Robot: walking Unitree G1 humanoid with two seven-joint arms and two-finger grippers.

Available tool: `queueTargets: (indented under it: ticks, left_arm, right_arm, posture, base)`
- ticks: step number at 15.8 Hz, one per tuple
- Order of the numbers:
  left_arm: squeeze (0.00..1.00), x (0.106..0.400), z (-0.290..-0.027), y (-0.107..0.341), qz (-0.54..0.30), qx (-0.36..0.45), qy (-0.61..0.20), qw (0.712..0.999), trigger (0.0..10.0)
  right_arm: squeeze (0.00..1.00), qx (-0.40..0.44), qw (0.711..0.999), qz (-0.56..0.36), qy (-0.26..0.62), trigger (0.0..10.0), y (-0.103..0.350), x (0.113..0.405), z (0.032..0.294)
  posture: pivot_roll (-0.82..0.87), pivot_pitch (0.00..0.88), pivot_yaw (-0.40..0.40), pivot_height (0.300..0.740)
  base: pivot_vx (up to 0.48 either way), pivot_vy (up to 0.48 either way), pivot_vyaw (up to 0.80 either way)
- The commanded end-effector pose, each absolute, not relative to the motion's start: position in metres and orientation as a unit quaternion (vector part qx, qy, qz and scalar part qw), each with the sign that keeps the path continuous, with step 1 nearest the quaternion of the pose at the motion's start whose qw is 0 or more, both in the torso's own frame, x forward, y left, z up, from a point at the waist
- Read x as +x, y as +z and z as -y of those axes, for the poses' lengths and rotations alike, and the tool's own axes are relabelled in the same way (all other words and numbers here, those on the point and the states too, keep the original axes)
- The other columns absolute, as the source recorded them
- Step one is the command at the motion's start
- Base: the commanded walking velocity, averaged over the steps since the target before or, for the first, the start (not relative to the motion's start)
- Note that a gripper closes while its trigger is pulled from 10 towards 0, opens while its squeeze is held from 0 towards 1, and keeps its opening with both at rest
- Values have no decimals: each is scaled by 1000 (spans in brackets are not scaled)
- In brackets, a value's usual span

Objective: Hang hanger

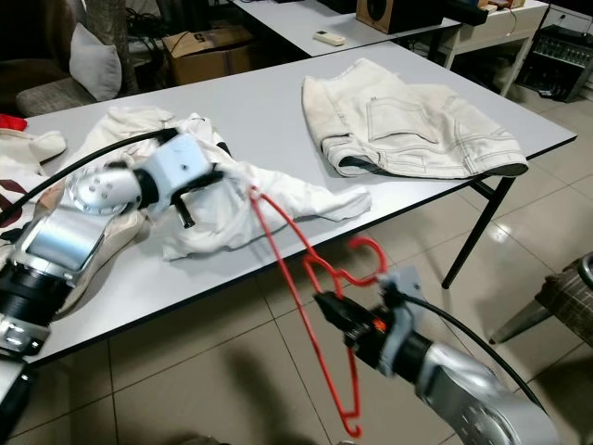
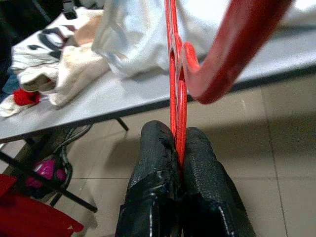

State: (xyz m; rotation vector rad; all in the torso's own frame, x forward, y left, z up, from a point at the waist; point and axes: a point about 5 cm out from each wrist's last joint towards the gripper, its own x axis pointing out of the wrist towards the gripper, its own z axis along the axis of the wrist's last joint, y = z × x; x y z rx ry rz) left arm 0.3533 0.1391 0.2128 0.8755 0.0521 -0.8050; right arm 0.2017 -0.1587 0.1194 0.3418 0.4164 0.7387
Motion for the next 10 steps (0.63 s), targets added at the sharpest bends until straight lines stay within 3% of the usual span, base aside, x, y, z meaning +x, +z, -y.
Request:
queueTargets:
  ticks: [1, 5, 10]
  left_arm:
    - [0, 352, -136, 217, -20, 445, -390, 805, 0]
    - [0, 348, -130, 202, -30, 462, -407, 787, 0]
    - [0, 355, -141, 221, -7, 490, -353, 797, 0]
  right_arm:
    - [0, 163, 896, -200, 362, 10000, 120, 202, 157]
    - [0, 169, 891, -218, 361, 10000, 116, 204, 157]
    - [0, 154, 898, -307, 275, 10000, 89, 203, 177]
  posture:
    - [-105, 0, 80, 740]
    - [-110, 0, 72, 740]
    - [-109, 0, 55, 740]
  base:
    - [0, 0, 0]
    - [0, 0, 0]
    - [0, 0, 0]
